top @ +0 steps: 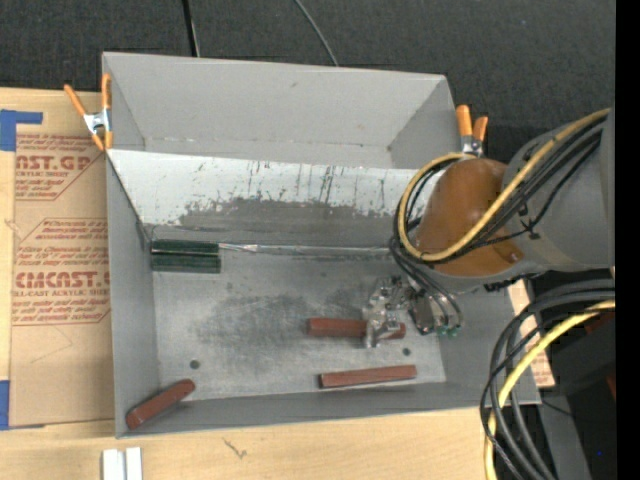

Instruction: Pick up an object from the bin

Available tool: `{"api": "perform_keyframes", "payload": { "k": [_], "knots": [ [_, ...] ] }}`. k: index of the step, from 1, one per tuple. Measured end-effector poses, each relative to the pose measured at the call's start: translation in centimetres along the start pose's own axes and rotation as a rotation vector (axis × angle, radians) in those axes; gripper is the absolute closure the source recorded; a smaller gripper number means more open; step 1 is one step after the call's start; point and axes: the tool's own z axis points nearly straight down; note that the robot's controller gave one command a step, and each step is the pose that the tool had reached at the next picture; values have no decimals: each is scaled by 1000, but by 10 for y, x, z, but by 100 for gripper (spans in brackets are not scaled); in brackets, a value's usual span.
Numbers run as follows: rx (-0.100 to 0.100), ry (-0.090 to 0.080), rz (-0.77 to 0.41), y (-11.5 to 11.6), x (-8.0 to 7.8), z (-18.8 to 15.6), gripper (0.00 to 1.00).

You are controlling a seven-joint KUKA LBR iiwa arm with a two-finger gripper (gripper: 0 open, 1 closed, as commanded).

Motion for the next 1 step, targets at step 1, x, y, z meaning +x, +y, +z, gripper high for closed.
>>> {"api": "perform_keyframes", "payload": {
  "k": [1],
  "knots": [
    [0, 5, 1, 0, -1, -9, 100]
  ]
}}
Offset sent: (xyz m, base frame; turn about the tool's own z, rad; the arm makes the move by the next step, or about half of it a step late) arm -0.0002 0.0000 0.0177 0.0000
